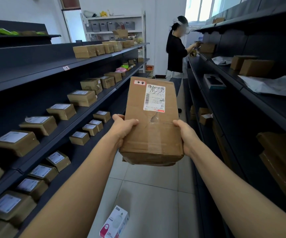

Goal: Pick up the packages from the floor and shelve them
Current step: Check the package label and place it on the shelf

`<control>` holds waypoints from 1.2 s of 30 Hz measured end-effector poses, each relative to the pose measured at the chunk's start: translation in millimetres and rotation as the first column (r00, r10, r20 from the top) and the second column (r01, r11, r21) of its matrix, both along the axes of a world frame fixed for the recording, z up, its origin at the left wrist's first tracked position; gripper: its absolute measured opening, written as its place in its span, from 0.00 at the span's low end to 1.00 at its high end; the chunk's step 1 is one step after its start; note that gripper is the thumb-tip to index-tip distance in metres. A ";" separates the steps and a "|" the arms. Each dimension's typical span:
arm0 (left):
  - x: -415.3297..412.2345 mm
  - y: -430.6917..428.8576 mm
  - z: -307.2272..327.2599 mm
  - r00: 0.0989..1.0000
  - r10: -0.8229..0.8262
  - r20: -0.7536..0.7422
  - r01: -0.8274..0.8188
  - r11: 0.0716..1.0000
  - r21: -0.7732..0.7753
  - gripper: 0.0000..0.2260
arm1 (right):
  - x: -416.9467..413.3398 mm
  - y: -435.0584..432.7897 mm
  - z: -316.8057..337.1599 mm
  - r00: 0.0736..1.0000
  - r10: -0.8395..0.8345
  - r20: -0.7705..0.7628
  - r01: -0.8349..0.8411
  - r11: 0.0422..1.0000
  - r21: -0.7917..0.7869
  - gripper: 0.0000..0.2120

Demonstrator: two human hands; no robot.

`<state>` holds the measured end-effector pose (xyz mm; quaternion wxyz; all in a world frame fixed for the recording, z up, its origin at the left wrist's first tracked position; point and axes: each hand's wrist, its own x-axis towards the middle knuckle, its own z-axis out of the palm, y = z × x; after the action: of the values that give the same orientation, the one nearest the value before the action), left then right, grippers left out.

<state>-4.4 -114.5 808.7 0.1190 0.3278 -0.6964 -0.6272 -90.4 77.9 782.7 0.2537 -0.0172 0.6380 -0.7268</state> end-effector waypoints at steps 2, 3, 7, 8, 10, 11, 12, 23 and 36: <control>-1.1 1.4 -3.3 1.000 -0.012 -0.024 0.011 0.999 -0.045 0.27 | 1.3 -2.4 1.4 0.999 -0.013 -0.044 0.013 1.000 0.015 0.22; -1.5 2.3 -5.1 0.999 -0.022 -0.037 0.020 0.998 -0.066 0.31 | 1.3 -3.4 1.1 0.997 -0.012 -0.072 0.013 1.000 0.024 0.23; -1.5 1.6 -13.9 0.990 -0.095 -0.102 0.083 0.990 -0.118 0.32 | 2.1 -4.9 -1.2 0.990 -0.018 -0.138 0.019 1.000 0.012 0.24; -0.9 1.5 -15.7 0.985 -0.113 -0.129 0.099 0.989 -0.111 0.30 | 2.3 -4.6 -2.5 0.988 -0.028 -0.150 0.028 1.000 0.000 0.25; 0.6 -3.5 -19.7 0.970 -0.130 -0.203 0.118 0.991 -0.069 0.28 | 3.7 -9.6 -3.5 0.981 -0.042 -0.191 0.041 0.999 -0.010 0.26; 1.5 -7.2 -21.3 0.963 -0.133 -0.235 0.125 0.991 -0.051 0.28 | 2.3 -14.5 -4.8 0.975 -0.050 -0.218 0.049 0.999 -0.013 0.26; 1.9 -6.5 -21.5 0.957 -0.130 -0.260 0.122 0.992 -0.044 0.28 | 1.7 -14.7 -4.9 0.969 -0.056 -0.242 0.050 0.998 -0.028 0.26; 3.3 -19.6 -24.6 0.903 -0.085 -0.422 0.097 0.995 0.006 0.22 | -0.9 -31.4 -7.9 0.902 -0.084 -0.423 0.084 0.996 -0.019 0.27; 32.9 -99.8 6.0 0.875 -0.034 -0.482 -0.013 0.995 -0.094 0.23 | 5.7 -125.4 13.4 0.854 -0.086 -0.513 0.029 0.993 -0.118 0.24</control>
<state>28.5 -214.4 814.8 0.3011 0.1511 -0.6753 -0.6561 -84.7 -47.5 796.0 0.0500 -0.2058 0.6433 -0.7357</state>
